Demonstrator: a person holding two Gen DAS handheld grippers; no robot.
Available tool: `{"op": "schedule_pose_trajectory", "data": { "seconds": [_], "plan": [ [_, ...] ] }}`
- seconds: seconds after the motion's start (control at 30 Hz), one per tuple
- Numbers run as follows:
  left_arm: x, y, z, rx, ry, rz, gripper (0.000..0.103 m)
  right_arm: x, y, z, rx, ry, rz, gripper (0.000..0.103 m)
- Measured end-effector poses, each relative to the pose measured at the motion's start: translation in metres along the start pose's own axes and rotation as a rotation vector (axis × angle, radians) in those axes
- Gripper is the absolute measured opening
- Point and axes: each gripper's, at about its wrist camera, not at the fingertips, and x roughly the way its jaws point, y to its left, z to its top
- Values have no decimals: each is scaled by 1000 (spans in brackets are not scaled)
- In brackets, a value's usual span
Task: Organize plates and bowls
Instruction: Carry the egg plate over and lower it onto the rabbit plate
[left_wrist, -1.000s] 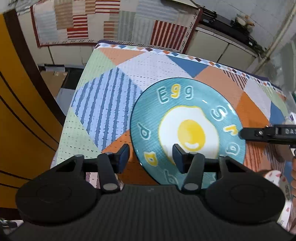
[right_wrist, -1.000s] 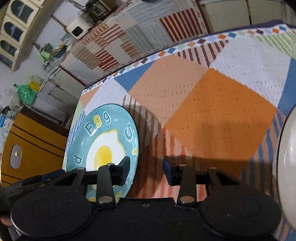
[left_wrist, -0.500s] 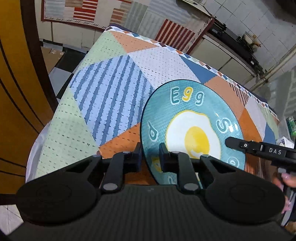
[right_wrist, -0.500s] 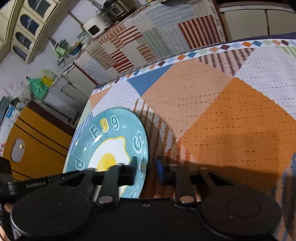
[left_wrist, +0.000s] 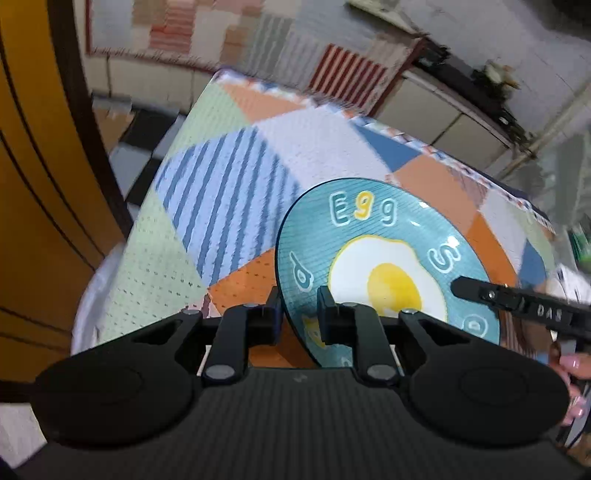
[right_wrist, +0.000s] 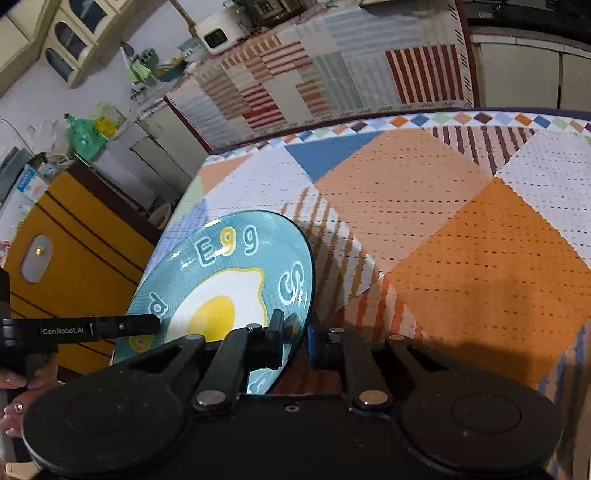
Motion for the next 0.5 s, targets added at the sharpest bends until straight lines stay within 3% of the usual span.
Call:
{"op": "schedule_pose_trajectory", "data": {
  "seconds": [0.33, 0.5],
  "plan": [
    [-74, -44, -22, 172, -7, -38, 20, -72, 15, -22, -11, -56, 51, 17],
    [-110, -67, -43, 196, -2, -63, 20, -124, 31, -40, -72, -54, 56, 17]
  ]
}}
